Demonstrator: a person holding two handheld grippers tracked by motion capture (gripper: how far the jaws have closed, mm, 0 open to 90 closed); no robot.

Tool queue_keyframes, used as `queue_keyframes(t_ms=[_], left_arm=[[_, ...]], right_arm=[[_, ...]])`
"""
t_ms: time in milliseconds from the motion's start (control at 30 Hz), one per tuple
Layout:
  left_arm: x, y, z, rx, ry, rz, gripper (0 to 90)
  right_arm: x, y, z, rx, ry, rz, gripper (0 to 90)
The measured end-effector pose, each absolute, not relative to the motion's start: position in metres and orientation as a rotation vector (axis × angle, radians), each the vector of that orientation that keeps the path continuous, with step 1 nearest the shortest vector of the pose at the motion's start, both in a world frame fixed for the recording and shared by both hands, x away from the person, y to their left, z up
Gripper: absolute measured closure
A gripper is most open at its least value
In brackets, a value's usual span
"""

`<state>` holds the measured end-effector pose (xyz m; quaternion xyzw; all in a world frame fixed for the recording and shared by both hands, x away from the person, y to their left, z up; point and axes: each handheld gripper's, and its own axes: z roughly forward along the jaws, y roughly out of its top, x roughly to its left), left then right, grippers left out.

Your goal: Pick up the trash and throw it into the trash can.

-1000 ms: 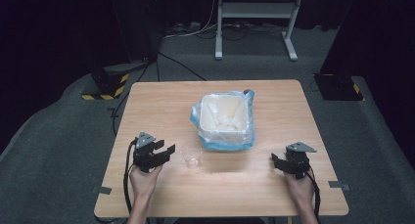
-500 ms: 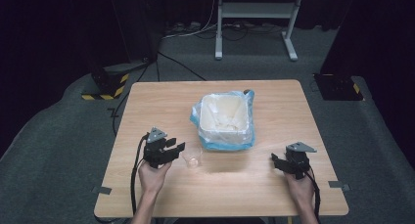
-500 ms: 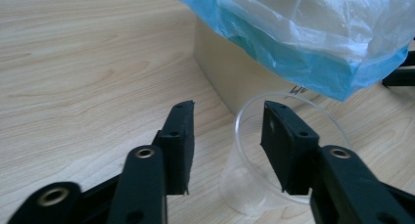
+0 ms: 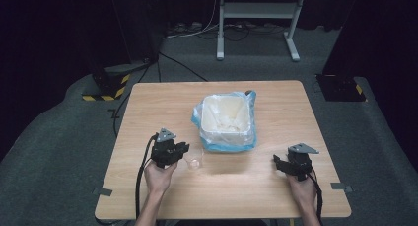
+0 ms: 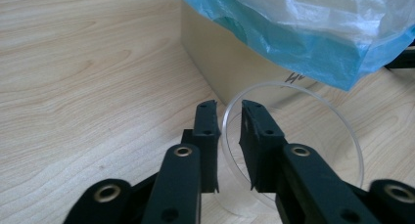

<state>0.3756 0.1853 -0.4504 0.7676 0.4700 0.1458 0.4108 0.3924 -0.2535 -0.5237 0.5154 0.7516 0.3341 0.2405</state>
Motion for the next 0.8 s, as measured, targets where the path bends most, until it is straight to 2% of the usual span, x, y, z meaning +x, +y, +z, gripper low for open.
queue_keyframes(t_ms=[100, 800], left_arm=[[0.376, 0.185, -0.451, 1.939, 1.176, 0.364, 83.2], [0.370, 0.190, -0.432, 1.896, 1.117, 0.349, 84.8]], right_arm=[[0.392, -0.253, -0.524, 1.410, 2.056, 0.914, 34.5], [0.392, -0.253, -0.524, 1.410, 2.056, 0.914, 34.5]])
